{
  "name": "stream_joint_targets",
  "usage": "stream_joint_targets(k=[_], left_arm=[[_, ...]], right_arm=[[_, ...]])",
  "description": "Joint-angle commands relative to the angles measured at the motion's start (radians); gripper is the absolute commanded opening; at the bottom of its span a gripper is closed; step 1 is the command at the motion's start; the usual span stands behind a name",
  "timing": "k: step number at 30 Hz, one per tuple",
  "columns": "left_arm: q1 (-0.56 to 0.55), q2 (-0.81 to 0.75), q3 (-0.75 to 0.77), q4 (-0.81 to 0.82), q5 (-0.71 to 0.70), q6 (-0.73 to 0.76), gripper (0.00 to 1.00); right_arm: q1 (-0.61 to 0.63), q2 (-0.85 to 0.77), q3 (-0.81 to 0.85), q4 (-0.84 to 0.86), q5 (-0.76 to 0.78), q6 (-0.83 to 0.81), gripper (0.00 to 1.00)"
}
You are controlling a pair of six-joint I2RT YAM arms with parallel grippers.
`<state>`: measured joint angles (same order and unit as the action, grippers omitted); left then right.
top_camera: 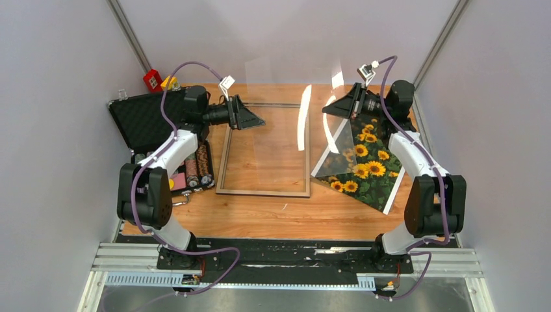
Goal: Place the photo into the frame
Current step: Place the photo frame item in the photo frame.
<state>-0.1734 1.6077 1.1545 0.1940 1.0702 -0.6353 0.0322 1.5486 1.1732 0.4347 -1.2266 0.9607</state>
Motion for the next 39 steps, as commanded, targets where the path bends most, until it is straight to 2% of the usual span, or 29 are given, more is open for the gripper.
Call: stream_joint_targets(k=[1, 8, 23, 28, 36, 39], left_arm=[[0.002, -0.068, -0.033, 0.196, 0.054, -0.128, 0.83], [-0.009, -0.107, -0.08, 0.218, 0.06, -0.156, 0.67], [-0.015, -0.139, -0.084, 0.219, 0.06, -0.203, 0.46], [-0.015, -0.14, -0.078, 0.215, 0.054, -0.213, 0.35], [-0.017, -0.127, -0.061, 0.163, 0.029, -0.174, 0.26], [-0.017, -0.123, -0.053, 0.132, 0.015, -0.153, 0.18]], right_arm=[[0.003, -0.042, -0.032, 0.123, 0.045, 0.042, 0.0], [0.003, -0.034, -0.062, 0.176, 0.069, 0.052, 0.0], [0.003, -0.052, -0.132, 0.178, 0.118, -0.012, 0.0], [0.003, -0.069, -0.161, 0.178, 0.139, -0.032, 0.0], [0.004, -0.102, -0.199, 0.178, 0.157, -0.046, 0.0], [0.008, -0.113, -0.21, 0.179, 0.163, -0.049, 0.0]])
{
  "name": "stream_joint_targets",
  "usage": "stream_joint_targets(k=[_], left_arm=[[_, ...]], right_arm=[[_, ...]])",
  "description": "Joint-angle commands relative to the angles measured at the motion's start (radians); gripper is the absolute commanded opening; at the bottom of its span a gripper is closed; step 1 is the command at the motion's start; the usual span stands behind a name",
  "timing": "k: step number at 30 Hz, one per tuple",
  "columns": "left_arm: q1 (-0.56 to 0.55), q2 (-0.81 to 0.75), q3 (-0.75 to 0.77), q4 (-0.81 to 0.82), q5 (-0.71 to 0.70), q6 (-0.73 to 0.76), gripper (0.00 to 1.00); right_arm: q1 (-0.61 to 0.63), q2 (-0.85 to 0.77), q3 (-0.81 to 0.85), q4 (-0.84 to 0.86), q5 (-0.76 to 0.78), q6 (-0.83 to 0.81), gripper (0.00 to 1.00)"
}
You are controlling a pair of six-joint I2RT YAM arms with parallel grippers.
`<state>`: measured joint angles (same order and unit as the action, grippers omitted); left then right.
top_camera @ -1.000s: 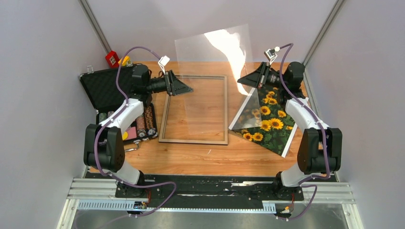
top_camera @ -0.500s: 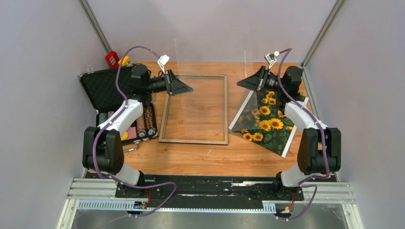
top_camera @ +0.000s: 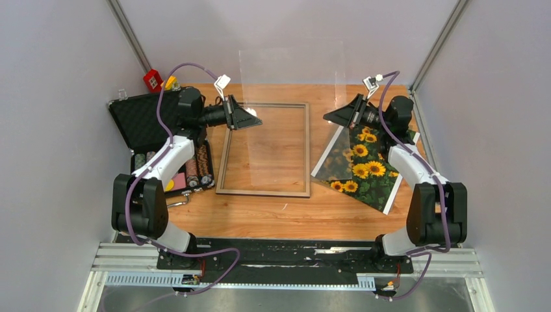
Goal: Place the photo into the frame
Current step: Place the photo frame item in the photo frame.
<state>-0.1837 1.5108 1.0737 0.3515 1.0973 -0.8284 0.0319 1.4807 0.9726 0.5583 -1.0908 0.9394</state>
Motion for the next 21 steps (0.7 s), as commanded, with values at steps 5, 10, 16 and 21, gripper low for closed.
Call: stream_joint_targets(k=[5, 10, 16, 21], left_arm=[[-0.006, -0.028, 0.037, -0.078, -0.04, 0.072, 0.0], [-0.007, -0.037, 0.033, -0.096, -0.054, 0.08, 0.0], [-0.004, -0.039, 0.043, -0.183, -0.058, 0.123, 0.0], [0.011, -0.026, 0.091, -0.379, -0.061, 0.241, 0.0]], right_arm=[[0.014, -0.062, -0.024, 0.054, 0.034, -0.034, 0.05], [0.015, -0.082, -0.044, 0.016, 0.055, -0.06, 0.31], [0.014, -0.101, -0.051, -0.081, 0.094, -0.129, 0.62], [0.013, -0.122, -0.058, -0.197, 0.172, -0.228, 0.81]])
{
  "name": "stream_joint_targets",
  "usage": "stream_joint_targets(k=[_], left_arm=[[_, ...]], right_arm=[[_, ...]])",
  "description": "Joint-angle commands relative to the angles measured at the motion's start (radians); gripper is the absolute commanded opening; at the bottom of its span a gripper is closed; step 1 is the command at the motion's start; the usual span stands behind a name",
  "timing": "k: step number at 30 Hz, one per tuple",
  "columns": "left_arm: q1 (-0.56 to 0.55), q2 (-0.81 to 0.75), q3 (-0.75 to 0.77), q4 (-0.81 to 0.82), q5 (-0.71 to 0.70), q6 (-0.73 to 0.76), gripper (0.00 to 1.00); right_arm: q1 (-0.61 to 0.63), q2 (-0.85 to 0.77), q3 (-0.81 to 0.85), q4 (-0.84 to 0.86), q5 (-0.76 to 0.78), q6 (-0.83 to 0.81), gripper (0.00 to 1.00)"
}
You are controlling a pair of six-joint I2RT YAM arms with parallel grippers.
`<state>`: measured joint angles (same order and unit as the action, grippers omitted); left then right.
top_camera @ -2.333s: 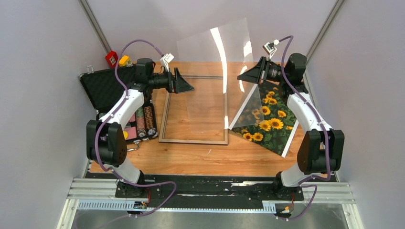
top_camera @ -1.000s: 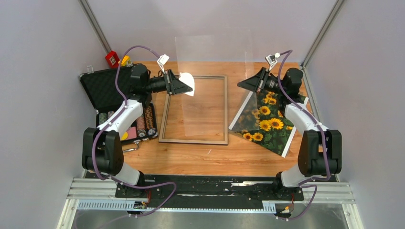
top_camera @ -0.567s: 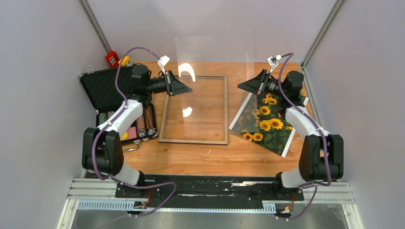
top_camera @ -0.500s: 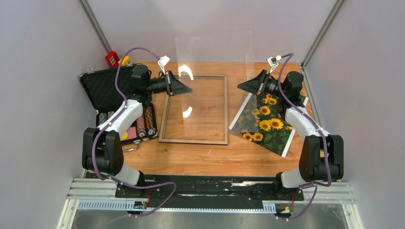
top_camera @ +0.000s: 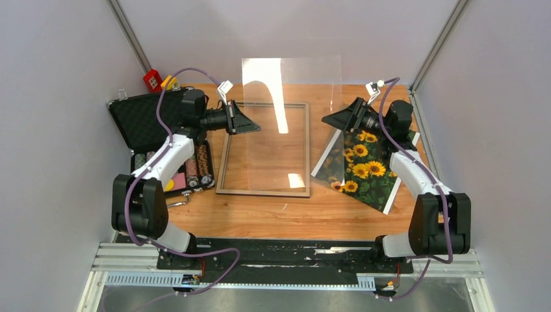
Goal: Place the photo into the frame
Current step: Place the photo frame item in the photo frame.
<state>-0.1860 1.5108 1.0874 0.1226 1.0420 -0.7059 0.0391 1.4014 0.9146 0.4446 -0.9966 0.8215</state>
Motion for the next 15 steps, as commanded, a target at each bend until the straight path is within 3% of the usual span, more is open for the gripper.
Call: stream_joint_targets(k=[1, 9, 15], left_arm=[[0.016, -0.016, 0.097, -0.215, -0.006, 0.158, 0.0], [0.038, 0.075, 0.174, -0.525, -0.059, 0.364, 0.0], [0.05, 0.135, 0.18, -0.57, -0.117, 0.392, 0.0]], right_arm=[[0.005, -0.046, -0.001, -0.108, 0.094, -0.131, 0.82], [0.004, -0.068, -0.051, -0.155, 0.168, -0.255, 0.85], [0.005, -0.06, -0.076, -0.175, 0.181, -0.301, 0.85]])
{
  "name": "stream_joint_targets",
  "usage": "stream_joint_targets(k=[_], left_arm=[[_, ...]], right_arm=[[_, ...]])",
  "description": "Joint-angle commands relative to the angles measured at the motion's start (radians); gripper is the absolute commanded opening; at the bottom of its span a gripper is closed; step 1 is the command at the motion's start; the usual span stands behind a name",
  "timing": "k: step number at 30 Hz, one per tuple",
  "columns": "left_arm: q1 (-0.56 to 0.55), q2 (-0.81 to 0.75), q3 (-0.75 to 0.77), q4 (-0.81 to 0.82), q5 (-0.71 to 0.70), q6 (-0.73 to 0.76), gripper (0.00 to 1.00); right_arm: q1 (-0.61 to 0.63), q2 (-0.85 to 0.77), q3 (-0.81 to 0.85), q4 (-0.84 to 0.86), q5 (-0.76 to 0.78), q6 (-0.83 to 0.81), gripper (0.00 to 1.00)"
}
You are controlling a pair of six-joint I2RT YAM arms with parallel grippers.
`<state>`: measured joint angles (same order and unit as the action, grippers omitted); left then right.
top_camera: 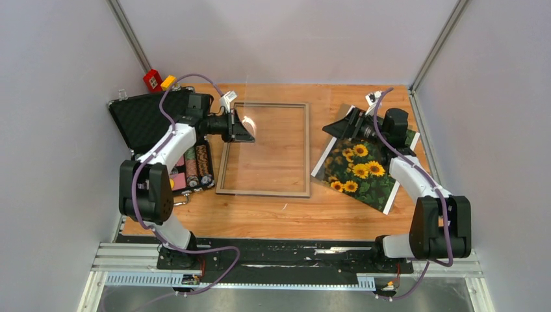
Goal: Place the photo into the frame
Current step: Place the photo frame item in the photo frame.
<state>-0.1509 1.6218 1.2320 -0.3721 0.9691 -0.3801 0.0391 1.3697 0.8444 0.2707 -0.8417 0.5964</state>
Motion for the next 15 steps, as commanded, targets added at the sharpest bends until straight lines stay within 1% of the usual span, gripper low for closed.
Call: stream_joint_targets(k=[1, 6, 15], left_arm=[[0.016, 0.038, 0.036, -0.075, -0.053, 0.066, 0.0], [0.021, 0.085, 0.045, -0.093, -0.116, 0.087, 0.0], [0.029, 0.153, 0.087, -0.124, -0.175, 0.119, 0.0]], right_arm=[[0.005, -0.021, -0.005, -0.016, 0.031, -0.093, 0.85], [0.005, -0.006, -0.018, -0.044, 0.063, -0.155, 0.84], [0.005, -0.018, -0.029, -0.034, 0.049, -0.175, 0.83]])
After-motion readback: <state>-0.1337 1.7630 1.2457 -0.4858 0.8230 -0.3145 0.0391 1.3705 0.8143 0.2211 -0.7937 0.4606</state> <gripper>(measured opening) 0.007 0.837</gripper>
